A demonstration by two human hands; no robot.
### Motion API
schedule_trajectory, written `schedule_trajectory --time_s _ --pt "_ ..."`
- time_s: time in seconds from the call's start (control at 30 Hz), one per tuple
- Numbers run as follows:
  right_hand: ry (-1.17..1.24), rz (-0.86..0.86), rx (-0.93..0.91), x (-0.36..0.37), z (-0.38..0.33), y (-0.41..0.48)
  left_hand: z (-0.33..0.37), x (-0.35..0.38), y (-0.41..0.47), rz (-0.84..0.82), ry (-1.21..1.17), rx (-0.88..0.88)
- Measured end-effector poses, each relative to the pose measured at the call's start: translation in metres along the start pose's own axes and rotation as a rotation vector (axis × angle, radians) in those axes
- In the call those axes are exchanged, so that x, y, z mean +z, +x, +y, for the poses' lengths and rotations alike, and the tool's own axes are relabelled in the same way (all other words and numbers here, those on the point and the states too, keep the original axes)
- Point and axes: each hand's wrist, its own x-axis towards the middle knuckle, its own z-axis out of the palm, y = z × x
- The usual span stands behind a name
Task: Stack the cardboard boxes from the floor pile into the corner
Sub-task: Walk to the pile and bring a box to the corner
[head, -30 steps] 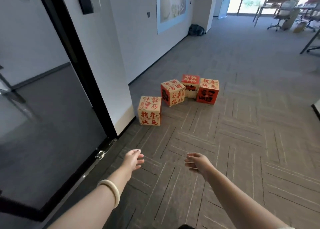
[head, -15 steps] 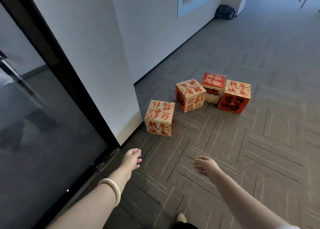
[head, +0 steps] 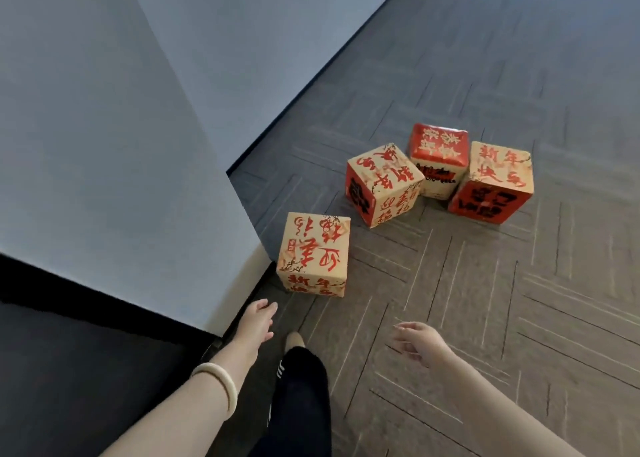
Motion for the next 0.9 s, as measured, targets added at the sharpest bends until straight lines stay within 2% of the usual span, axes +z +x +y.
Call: schedule_trajectory --time_s 0.17,0.3,0.47,0.67,0.8,0.9 --pt "0.032 0.018 0.121 0.046 -0.076 0.105 0.082 0.008 0.134 -0.037 0.143 -0.052" --pt "0.003 -0.005 0.148 0.081 -0.124 0.184 0.109 0.021 0.237 -0.045 0.187 -0.109" --pt "-0.134 0.029 0.148 0.116 -0.136 0.306 0.082 0.057 0.36 -0.079 0.244 -0.154" --pt "-0.327 0.071 0.204 0.158 -0.103 0.438 0.012 0.079 0.487 -0.022 0.333 -0.248" --pt "-0.252 0.027 0.271 0.179 -0.07 0.497 -0.029 0.085 0.548 -0.007 0.297 -0.328" --pt "-0.191 0.028 0.26 0.188 -0.055 0.513 -0.045 0.095 0.561 -0.05 0.221 -0.358"
